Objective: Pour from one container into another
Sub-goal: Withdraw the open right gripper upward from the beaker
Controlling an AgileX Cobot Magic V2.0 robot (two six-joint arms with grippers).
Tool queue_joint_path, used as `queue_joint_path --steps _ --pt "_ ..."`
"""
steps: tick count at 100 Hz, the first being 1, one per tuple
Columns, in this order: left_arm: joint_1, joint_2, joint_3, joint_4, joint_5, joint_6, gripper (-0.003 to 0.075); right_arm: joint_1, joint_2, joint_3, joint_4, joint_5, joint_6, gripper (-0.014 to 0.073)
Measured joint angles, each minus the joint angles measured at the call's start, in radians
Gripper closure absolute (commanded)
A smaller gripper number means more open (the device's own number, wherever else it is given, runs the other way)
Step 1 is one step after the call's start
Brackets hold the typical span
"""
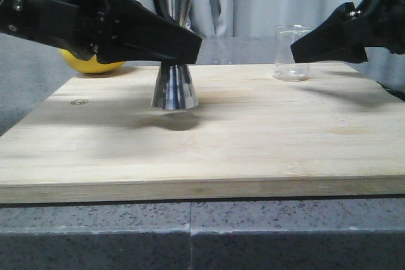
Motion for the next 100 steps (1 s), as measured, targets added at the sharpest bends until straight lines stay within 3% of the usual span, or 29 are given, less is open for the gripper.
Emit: queue_joint_path --steps 20,66,100 --pt "0.000 0.000 0.000 0.000 0.000 0.000 0.0722 0.000 -0.089 0.002 -0.096 0.030 0.101 0.0070" --pt "0.000 0.000 -0.004 0.000 0.024 0.025 0.0722 0.000 -0.436 0.002 -0.111 0.125 0.147 0.0070" --pt "0.043 0.000 -0.052 0.004 0.026 0.044 0.0722 0.000 -0.511 0.002 -0.145 0.127 0.197 0.0071"
